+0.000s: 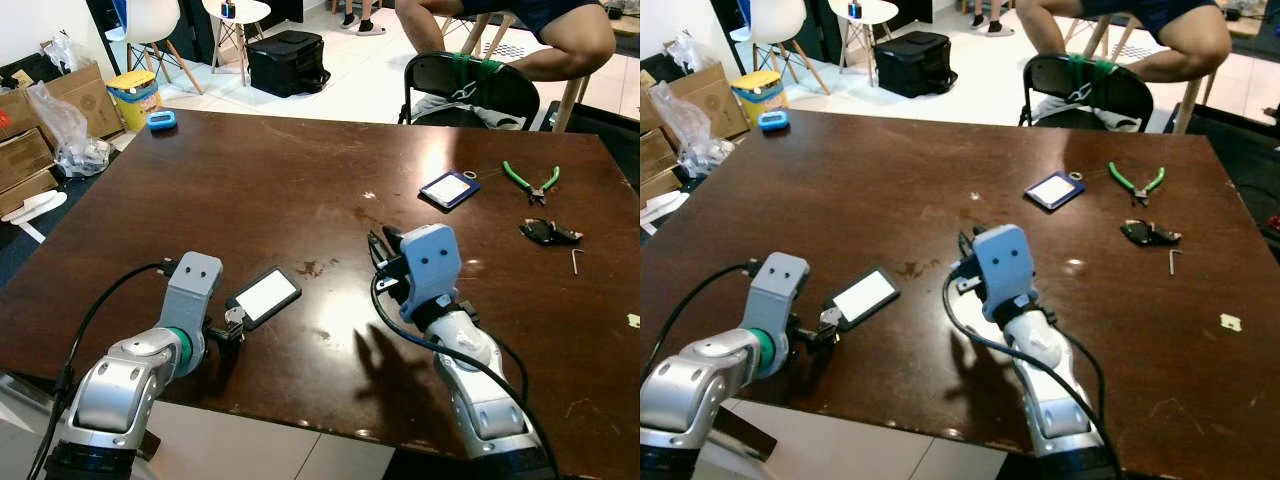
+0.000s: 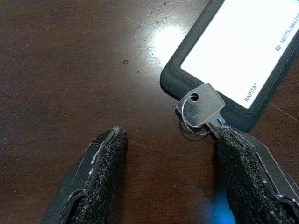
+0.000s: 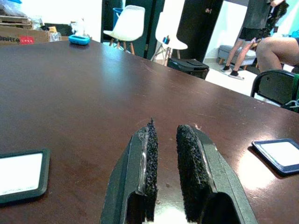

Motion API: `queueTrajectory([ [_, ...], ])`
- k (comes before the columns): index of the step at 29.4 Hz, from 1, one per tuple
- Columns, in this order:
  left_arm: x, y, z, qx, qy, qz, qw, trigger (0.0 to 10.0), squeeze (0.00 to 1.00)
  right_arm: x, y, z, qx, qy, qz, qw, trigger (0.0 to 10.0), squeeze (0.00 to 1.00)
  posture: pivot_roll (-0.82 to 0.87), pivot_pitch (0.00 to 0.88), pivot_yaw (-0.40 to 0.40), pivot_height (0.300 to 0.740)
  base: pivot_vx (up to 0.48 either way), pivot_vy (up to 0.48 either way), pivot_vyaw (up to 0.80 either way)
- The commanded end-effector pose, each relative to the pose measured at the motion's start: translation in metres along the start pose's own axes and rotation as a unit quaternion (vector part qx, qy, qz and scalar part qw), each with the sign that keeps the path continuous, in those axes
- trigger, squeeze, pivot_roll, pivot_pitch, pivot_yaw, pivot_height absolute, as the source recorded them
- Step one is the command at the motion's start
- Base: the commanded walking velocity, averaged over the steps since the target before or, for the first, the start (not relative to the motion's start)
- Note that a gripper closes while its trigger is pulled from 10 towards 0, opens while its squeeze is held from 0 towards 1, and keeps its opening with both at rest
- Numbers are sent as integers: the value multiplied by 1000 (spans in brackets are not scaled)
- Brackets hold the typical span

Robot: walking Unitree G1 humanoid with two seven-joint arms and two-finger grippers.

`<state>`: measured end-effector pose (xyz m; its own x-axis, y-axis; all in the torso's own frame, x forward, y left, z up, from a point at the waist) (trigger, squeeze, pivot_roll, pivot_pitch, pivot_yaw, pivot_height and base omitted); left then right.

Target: Hang keys on a hook

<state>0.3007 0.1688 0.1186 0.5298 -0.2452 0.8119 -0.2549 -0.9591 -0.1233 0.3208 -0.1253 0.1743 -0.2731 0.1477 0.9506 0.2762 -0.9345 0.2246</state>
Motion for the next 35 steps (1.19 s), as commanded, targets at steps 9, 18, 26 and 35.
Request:
queueTrajectory([
  [9,-17,5,0,9,-31,-17,999,0,0,-3,-2,-1,3,-5,2,1000,10000,0,-128,58,146,740,0,0,0],
  [18,-9,4,1,24,-14,-26,999,0,0,-3,-2,0,3,-4,2,1000,10000,0,-127,62,146,740,0,0,0],
  [26,6,2,5,56,21,-10,998,0,0,-4,-2,-1,0,-6,3,1000,10000,0,-129,69,150,740,0,0,0],
  [35,23,2,-1,50,80,-1,996,667,0,-3,-2,0,-1,-5,4,1000,10000,0,-122,72,144,740,0,0,0],
])
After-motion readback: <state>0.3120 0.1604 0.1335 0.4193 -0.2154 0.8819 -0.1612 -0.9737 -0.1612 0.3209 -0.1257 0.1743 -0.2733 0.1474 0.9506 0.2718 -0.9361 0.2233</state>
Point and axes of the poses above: a point about 5 cm out from each wrist's last joint towards the gripper, its own z axis pointing out of the wrist towards the gripper, its own x axis along the axis of the wrist's last joint, y = z × x, the point moved 1 cm from there along z, pointing out of the wrist towards the gripper, and after that the axes turned 3 degrees about z, right-handed, at the moved point
